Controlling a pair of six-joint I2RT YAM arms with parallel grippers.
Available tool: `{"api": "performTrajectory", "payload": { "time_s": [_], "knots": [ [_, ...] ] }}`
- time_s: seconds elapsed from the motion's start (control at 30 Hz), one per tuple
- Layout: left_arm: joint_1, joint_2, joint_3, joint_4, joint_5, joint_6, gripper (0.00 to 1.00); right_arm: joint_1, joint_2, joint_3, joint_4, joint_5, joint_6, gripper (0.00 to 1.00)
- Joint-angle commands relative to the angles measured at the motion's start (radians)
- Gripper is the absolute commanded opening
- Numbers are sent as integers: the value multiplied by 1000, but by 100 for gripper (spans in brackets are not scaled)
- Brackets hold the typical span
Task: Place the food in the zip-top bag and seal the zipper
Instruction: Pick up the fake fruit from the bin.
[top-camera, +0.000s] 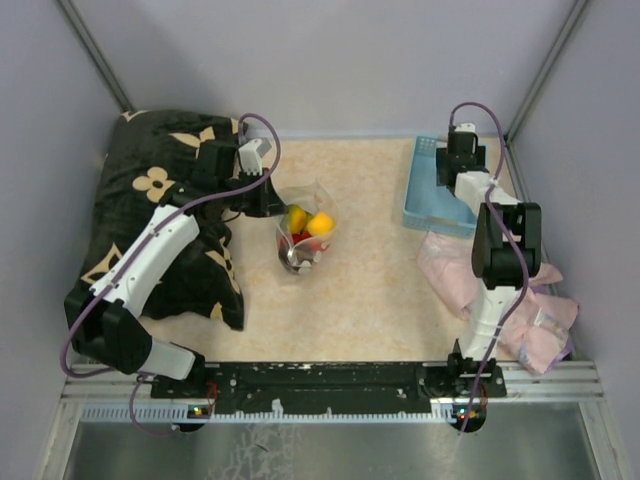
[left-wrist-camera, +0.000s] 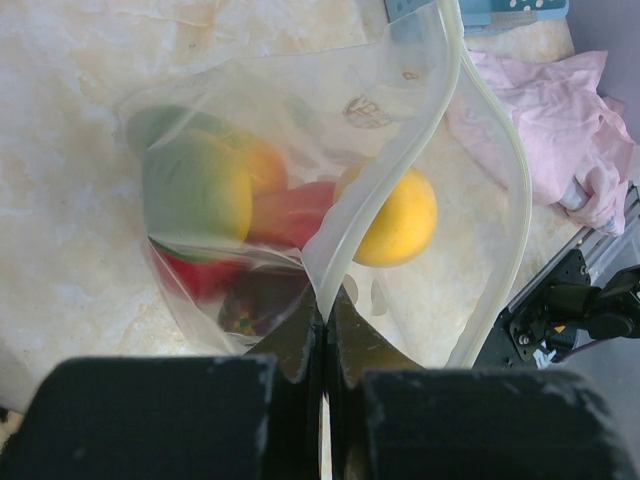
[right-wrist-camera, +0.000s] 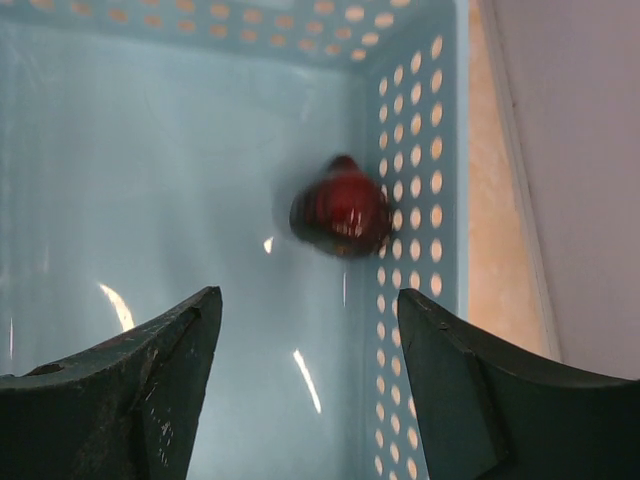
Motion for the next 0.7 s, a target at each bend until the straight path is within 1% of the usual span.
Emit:
{"api": "performTrajectory", "payload": {
  "time_s": [0.0, 0.2, 0.4, 0.67],
  "knots": [
    [7, 12, 3, 16, 10, 9, 0, -18, 86, 164, 62, 27, -27, 71],
    [9, 26, 4, 13, 7, 10, 0, -27, 212, 290, 20, 38, -17, 71],
    [9, 37, 3, 13, 12, 9, 0, -47, 291, 332, -30, 17, 4, 71],
    [9, 43, 3, 13, 16, 9, 0, -73, 271, 312, -106, -49, 38, 71]
  ]
}}
